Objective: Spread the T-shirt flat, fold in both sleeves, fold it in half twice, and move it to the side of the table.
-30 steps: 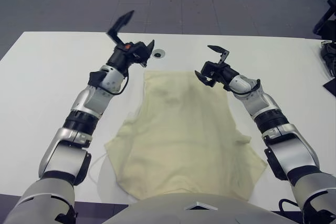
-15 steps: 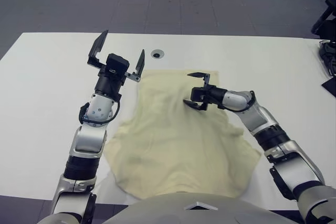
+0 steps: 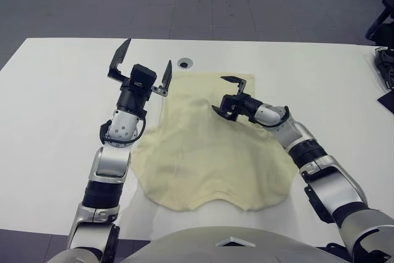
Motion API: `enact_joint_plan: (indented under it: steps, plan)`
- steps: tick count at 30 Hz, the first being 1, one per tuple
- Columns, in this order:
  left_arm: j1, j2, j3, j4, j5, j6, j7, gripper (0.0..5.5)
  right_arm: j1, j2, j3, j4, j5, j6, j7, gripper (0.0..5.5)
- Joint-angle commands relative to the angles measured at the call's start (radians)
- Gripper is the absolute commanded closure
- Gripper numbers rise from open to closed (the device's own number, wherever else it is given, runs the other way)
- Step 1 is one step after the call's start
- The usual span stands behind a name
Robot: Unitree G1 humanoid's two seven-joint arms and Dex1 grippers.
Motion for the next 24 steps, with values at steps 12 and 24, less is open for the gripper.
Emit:
enact_joint_plan:
  steps: [12, 24]
  plan:
    - [0.364, -0.134, 0.240, -0.377, -0.304, 0.232, -0.015, 0.12, 0.238, 0.010, -0.376, -0.527, 0.492, 0.207, -0.006, 0.10]
    - [0.809, -0.342, 0.222, -0.387, -0.711, 0.288, -0.050, 0.12, 0.231, -0.024, -0.435, -0.639, 0.482, 0.312, 0.017, 0.10]
